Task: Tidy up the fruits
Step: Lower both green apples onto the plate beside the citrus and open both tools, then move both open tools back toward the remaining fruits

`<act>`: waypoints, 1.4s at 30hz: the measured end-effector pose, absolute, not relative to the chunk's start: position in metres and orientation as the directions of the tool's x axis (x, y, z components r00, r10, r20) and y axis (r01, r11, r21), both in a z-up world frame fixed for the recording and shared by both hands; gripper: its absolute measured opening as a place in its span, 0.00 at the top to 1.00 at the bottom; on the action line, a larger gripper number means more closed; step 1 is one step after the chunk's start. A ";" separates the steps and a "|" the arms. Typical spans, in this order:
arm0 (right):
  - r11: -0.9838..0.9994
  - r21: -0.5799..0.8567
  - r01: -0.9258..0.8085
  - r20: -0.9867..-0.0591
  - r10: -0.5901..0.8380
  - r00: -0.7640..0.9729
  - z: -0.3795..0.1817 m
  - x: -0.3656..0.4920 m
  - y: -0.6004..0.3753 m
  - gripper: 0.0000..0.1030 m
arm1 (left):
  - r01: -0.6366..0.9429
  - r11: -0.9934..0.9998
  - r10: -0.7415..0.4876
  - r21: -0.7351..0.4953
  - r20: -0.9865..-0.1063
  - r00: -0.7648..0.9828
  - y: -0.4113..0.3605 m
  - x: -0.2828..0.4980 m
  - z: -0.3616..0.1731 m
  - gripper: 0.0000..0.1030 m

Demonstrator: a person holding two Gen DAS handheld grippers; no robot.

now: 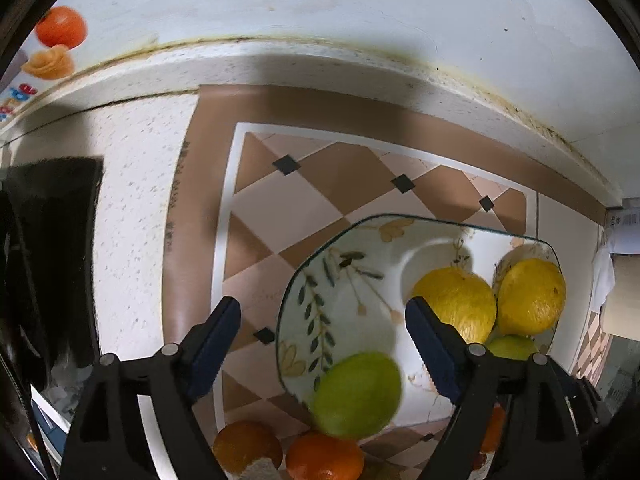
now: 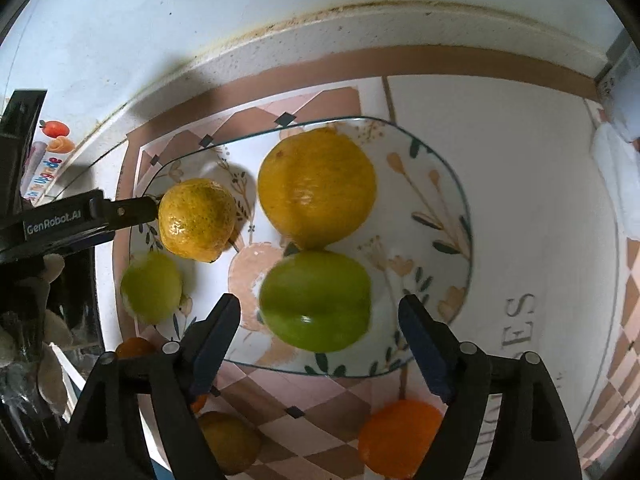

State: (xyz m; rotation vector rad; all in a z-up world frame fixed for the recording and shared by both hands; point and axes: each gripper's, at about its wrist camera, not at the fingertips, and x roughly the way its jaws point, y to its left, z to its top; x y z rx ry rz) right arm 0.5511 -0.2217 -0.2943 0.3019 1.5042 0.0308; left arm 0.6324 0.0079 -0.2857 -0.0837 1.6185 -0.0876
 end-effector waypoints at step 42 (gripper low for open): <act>0.992 0.066 0.104 -0.861 0.003 0.509 -0.066 0.345 -0.197 0.05 | 0.124 0.991 -0.108 -0.055 -0.875 0.472 0.015 0.385 -0.057 0.17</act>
